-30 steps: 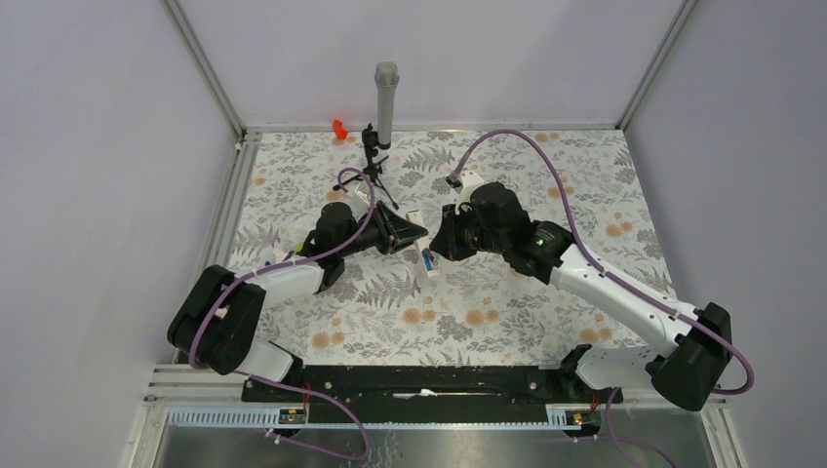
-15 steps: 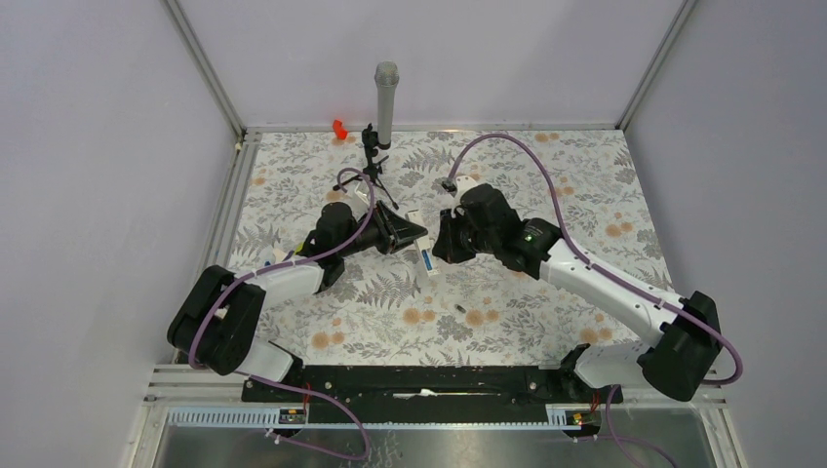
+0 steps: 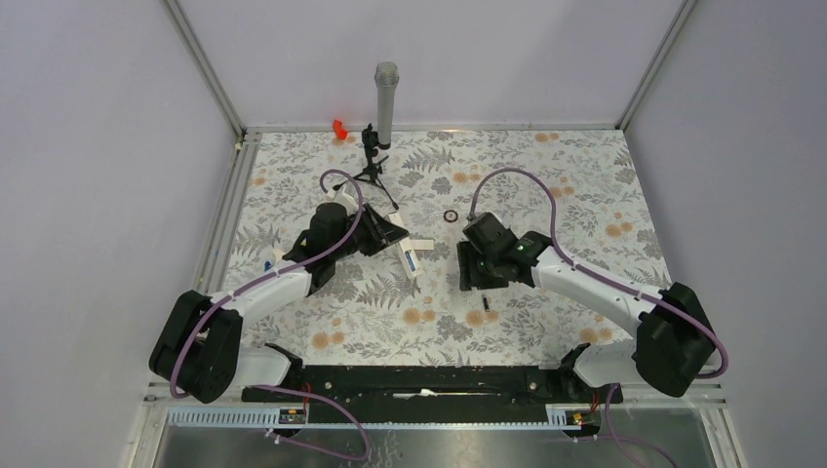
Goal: Load the batteries into the remote control
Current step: Adjust the battery at the center of the board, then pick up the battery from the center of the board.
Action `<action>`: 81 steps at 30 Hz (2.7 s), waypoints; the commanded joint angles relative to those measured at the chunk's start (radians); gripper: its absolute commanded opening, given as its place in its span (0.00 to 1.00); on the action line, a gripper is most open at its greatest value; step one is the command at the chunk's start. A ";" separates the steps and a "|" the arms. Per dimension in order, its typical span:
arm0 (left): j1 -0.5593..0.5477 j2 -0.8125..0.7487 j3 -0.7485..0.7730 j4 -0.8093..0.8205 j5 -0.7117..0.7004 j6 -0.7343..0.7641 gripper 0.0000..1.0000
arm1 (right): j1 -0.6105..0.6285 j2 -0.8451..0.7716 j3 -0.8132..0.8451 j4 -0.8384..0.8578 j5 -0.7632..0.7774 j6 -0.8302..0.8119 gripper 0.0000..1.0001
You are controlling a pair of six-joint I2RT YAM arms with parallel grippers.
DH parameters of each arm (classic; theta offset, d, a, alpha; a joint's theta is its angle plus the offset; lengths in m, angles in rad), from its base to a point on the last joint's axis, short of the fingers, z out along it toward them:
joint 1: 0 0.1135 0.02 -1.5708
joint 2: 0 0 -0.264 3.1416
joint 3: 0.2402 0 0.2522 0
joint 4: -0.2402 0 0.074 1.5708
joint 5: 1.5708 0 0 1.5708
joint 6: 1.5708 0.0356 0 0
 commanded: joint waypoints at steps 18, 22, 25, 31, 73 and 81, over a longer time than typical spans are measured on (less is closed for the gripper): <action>0.003 -0.135 -0.022 0.178 0.108 0.162 0.00 | -0.102 0.149 -0.140 0.004 0.057 0.055 0.44; 0.003 -0.175 -0.032 0.179 0.107 0.203 0.00 | -0.122 0.174 -0.146 0.035 0.041 0.068 0.37; 0.003 -0.196 -0.039 0.183 0.100 0.213 0.00 | -0.138 0.191 -0.142 0.053 0.048 0.087 0.27; 0.003 -0.236 -0.048 0.163 0.085 0.225 0.00 | -0.161 0.218 -0.137 0.055 0.064 0.158 0.06; 0.104 -0.372 -0.001 -0.065 0.020 0.243 0.00 | -0.293 0.177 0.080 0.055 -0.268 -1.101 0.60; 0.117 -0.373 0.014 -0.105 0.013 0.266 0.00 | -0.290 0.261 0.103 0.007 -0.254 -1.238 0.60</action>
